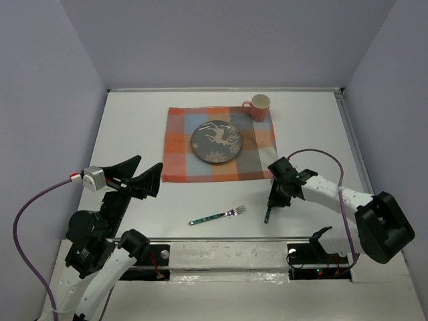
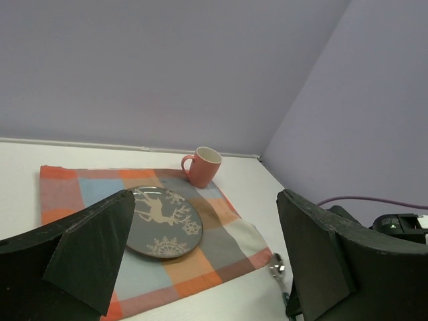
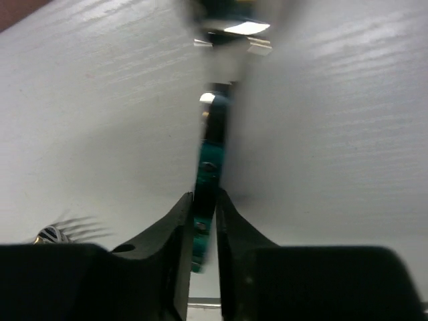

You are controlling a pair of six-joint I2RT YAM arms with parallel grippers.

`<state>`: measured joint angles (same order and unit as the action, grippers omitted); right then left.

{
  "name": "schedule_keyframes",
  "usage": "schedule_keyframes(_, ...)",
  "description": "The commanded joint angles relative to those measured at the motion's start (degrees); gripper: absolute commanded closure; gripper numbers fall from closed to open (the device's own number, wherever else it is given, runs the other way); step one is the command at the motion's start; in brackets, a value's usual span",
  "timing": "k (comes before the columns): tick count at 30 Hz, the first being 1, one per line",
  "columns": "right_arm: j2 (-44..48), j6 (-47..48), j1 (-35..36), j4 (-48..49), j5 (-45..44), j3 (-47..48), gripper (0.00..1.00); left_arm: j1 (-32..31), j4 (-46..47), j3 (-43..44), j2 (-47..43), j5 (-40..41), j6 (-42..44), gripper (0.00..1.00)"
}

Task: Set the dinner table for one person

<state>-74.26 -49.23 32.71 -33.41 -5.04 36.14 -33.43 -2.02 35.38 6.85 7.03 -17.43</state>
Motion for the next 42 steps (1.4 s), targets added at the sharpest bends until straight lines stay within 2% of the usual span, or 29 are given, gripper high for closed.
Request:
schedule_keyframes(1, -0.3, -0.8, 0.5, 1.1, -3.2, -0.7, 0.95, -0.5, 2.1, 0.8, 0.8, -0.5, 0.5, 0.01)
schedule_keyframes(3, 1.6, -1.0, 0.5, -0.2, -4.2, -0.6, 1.0, -0.4, 2.2, 0.7, 1.1, -0.4, 0.6, 0.01)
schedule_keyframes(11, 9.8, -0.1, 0.5, -4.6, -5.9, 0.0, 1.0, -0.4, 2.1, 0.7, 1.6, -0.2, 0.5, 0.01)
schedule_keyframes(20, 11.7, 6.2, 1.0, -9.0, -7.9, 9.4, 1.0, 0.1, 2.1, 0.7, 2.5, -0.2, 0.6, 0.01)
schedule_keyframes(36, -2.6, 24.1, 1.0, 2.0, -11.0, 24.3, 1.0, 1.4, 2.2, 0.9, 5.8, -0.3, 0.8, 0.01)
schedule_keyframes(42, -9.5, 29.0, -1.5, 6.6, -9.3, 28.7, 1.0, 2.6, 2.2, 0.9, 5.7, -0.3, 0.9, 0.01)
